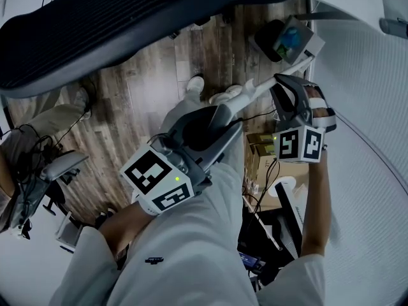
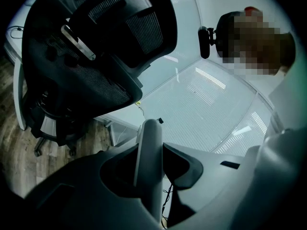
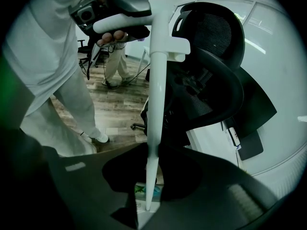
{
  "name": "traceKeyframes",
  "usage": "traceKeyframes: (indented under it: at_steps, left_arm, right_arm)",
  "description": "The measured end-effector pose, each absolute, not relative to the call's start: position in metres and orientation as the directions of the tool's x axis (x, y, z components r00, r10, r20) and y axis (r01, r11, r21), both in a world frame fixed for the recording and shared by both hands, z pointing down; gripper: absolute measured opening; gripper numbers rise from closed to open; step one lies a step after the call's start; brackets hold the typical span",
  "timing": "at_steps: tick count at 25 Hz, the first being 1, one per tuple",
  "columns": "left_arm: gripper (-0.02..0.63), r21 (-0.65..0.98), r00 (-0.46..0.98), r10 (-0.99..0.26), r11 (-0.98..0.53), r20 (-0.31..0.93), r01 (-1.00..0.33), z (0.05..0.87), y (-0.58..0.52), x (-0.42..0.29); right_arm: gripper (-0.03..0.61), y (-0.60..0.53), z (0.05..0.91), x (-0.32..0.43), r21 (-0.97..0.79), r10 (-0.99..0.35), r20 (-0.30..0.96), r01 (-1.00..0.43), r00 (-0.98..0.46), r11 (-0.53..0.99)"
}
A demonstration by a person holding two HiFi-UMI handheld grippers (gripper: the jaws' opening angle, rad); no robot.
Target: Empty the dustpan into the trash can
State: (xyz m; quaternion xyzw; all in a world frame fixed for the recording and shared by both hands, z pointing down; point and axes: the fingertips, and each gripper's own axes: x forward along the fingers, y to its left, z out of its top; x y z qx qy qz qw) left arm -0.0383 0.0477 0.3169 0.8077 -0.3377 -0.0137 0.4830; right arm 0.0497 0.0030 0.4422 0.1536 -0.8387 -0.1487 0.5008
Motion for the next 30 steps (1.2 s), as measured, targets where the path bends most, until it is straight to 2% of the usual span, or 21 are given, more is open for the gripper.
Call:
traceKeyframes:
  at_steps: [13, 30]
  left_arm:
    - [0.112, 0.864, 0.742, -0.599, -0.160, 0.300, -0.478, 0.354, 0.045, -0.069]
    - [0.111, 0.906, 0.715, -0.637, -0.061, 0.287, -0.418, 0.375, 0.055, -0.091]
  right_arm:
    - [0.087, 0.002, 0.472, 0.027, 0.349, -0.318, 0.851, 0.000, -0.418, 0.937]
    - [0.087, 0.008, 0.490, 0.006, 0.313, -0.258, 0.880, 0.079, -0.399, 0.946]
